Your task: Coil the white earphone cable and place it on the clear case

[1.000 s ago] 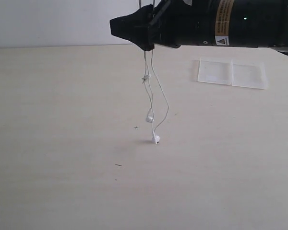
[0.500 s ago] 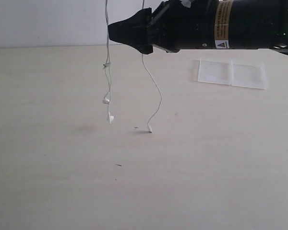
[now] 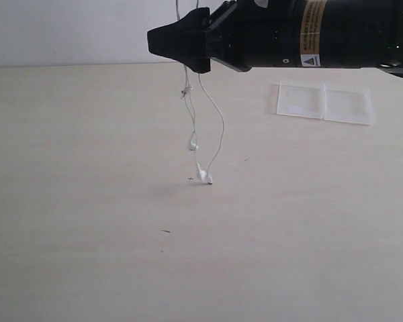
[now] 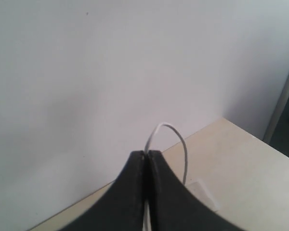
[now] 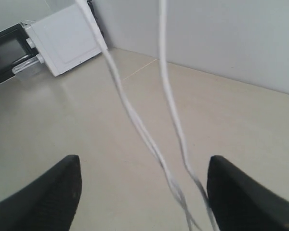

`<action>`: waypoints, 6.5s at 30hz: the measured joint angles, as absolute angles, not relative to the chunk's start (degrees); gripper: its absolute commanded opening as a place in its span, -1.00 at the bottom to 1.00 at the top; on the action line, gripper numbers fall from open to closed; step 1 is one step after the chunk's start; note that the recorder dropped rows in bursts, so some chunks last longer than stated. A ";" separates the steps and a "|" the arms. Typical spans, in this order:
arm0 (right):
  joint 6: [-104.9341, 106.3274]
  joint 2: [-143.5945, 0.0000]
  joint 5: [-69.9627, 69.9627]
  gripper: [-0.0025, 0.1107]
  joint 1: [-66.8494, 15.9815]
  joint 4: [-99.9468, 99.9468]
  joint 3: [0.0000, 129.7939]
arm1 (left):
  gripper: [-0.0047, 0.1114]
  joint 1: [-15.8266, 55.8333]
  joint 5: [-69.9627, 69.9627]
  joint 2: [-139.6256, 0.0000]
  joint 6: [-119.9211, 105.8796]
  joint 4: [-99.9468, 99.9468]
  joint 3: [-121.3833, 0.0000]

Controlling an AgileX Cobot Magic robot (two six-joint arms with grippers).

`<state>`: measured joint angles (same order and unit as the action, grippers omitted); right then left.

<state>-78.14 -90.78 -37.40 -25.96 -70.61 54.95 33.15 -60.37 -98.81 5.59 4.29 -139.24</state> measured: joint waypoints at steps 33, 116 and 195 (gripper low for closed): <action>-76.61 -90.78 -35.77 -0.96 -25.96 -68.21 54.95 | -0.92 33.15 -60.02 -98.81 6.38 4.63 -139.24; -57.09 -76.66 15.03 -0.96 -25.96 -61.32 63.30 | -0.92 27.61 -44.76 -95.43 7.60 13.39 -86.87; -48.14 -76.66 17.92 -0.96 -25.96 -59.57 63.30 | 0.15 35.57 -11.49 -105.32 -2.83 2.97 -76.45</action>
